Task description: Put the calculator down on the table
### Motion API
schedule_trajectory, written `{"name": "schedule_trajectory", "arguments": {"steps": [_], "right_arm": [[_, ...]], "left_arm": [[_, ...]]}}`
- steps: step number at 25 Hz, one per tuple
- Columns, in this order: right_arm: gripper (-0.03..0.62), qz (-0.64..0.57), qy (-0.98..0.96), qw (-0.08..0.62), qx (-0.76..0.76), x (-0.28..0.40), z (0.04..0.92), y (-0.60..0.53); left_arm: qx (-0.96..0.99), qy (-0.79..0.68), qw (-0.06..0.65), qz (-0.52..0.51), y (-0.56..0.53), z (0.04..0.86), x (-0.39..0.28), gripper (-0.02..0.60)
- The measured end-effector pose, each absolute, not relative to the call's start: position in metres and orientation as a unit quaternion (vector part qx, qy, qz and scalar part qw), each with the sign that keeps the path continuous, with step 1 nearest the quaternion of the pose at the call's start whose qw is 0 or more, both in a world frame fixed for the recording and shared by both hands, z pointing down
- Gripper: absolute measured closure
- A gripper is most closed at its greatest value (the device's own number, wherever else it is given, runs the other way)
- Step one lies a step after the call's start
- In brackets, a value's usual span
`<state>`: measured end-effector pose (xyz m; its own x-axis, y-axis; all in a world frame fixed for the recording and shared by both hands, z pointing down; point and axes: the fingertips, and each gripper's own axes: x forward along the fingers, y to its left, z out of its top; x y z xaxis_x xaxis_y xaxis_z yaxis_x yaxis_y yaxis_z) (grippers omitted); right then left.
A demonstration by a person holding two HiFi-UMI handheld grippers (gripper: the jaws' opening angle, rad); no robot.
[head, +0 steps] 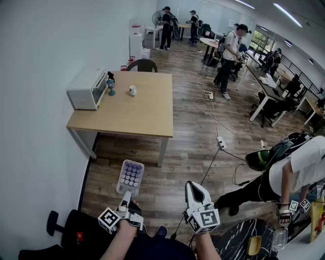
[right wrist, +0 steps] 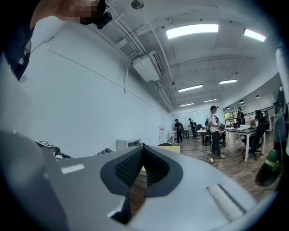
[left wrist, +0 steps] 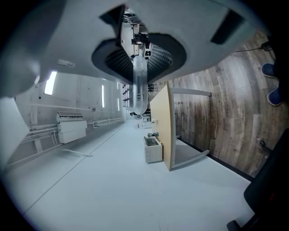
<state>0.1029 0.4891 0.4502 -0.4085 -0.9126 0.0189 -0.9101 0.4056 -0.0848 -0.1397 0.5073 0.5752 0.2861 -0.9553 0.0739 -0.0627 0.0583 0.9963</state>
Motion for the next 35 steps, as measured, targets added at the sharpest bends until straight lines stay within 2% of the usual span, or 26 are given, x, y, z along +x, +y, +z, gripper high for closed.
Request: {"name": "schedule_trajectory", "arguments": {"steps": [7, 13, 22, 35], "right_arm": [[0.583, -0.047, 0.837, 0.011, -0.544, 0.095, 0.457, 0.491], [0.582, -0.053, 0.846, 0.045, -0.529, 0.093, 0.452, 0.488], [0.582, -0.031, 0.838, 0.001, -0.545, 0.081, 0.458, 0.481], [0.582, -0.009, 0.817, 0.002, -0.577, 0.066, 0.452, 0.479]], "left_arm": [[0.557, -0.463, 0.572, -0.386, 0.502, 0.582, -0.150, 0.492], [0.555, -0.459, 0.570, -0.395, 0.498, 0.577, -0.149, 0.492], [0.551, -0.447, 0.570, -0.414, 0.496, 0.569, -0.161, 0.492], [0.556, -0.425, 0.592, -0.400, 0.487, 0.577, -0.182, 0.494]]}}
